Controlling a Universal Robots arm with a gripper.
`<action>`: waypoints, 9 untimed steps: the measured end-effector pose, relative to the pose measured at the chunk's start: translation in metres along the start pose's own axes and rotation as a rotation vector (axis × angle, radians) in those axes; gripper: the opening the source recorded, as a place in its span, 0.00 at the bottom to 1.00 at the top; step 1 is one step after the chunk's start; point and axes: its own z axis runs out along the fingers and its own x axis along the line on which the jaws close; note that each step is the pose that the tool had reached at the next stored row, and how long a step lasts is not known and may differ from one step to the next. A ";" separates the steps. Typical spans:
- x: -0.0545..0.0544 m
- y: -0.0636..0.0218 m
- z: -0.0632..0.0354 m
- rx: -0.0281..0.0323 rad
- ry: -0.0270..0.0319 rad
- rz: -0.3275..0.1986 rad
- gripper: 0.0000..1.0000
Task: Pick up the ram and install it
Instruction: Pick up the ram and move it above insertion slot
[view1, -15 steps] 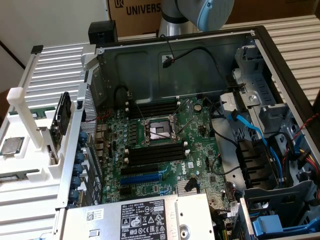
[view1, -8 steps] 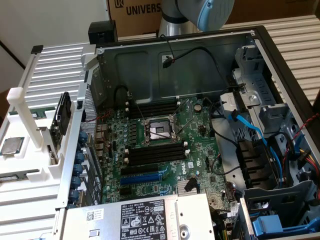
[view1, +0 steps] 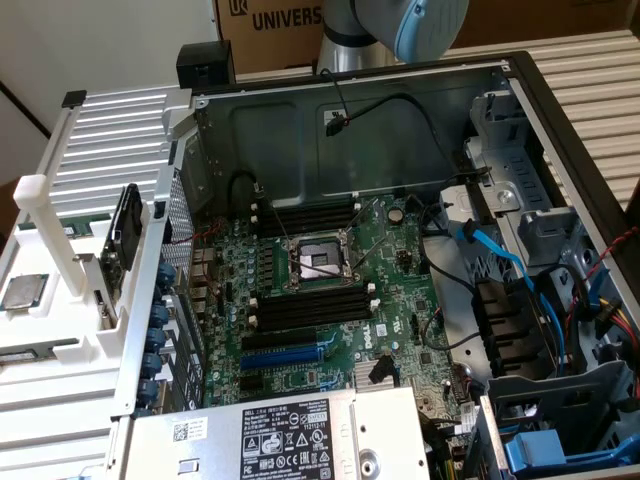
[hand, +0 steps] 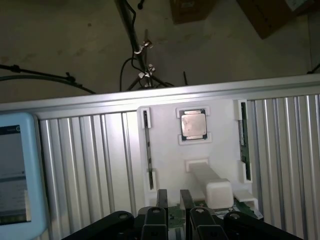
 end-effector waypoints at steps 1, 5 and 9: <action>0.000 0.0000 0.0000 0.0000 0.0000 0.000 0.25; 0.000 0.0000 0.0025 0.0000 0.0001 0.000 0.25; 0.000 0.0007 0.0080 -0.0006 0.0021 0.000 0.25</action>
